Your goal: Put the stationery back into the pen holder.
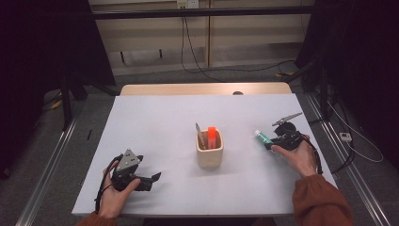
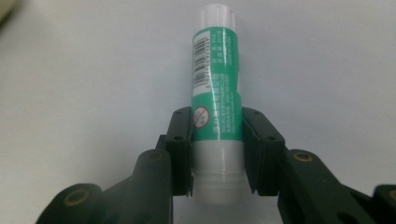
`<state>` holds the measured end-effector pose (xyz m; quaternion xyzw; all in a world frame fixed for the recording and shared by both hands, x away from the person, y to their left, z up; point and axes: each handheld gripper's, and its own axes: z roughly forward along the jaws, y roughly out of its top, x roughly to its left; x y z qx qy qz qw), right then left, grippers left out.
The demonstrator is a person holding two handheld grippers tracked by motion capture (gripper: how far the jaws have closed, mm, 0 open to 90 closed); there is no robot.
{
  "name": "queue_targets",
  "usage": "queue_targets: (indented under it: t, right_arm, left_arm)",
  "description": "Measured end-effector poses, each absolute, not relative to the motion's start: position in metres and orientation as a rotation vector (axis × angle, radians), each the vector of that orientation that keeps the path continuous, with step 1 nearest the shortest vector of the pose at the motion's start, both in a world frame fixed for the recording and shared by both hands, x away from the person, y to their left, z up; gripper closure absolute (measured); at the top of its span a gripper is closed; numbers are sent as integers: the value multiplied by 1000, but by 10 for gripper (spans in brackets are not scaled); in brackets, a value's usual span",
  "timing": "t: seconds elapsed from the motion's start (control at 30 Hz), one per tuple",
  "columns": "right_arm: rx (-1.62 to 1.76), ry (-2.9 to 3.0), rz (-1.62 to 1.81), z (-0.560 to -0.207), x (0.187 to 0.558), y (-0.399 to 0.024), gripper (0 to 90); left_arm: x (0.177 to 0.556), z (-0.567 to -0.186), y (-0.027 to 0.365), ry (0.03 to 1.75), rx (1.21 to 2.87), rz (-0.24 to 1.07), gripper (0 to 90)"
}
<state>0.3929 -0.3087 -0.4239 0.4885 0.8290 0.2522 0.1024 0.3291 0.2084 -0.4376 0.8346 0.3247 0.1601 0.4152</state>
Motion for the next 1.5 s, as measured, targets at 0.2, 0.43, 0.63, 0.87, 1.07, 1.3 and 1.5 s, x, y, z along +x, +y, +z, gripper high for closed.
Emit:
queue_targets:
  t: [0.2,0.43,0.63,0.87,1.07,1.3,1.5]
  right_arm:
    - [1421,2466,739,-420,389,-303,663]
    - [1403,2476,773,-414,383,-305,664]
    - [1372,2493,837,-408,373,-302,664]
    - [1339,2519,913,-398,356,-298,663]
    - [1297,2571,928,-395,343,-290,664]
    - [1257,2593,955,-391,327,-282,663]
    - [1216,2672,954,-399,325,-267,663]
  left_arm:
    - [329,-438,208,815,2096,402,77]
    - [329,-438,208,808,2098,403,77]
    - [330,-437,205,801,2099,403,77]
    - [327,-434,200,769,2094,402,89]
    - [322,-432,197,754,2093,403,90]
    - [314,-429,191,727,2082,414,89]
    - [315,-430,189,725,2094,407,80]
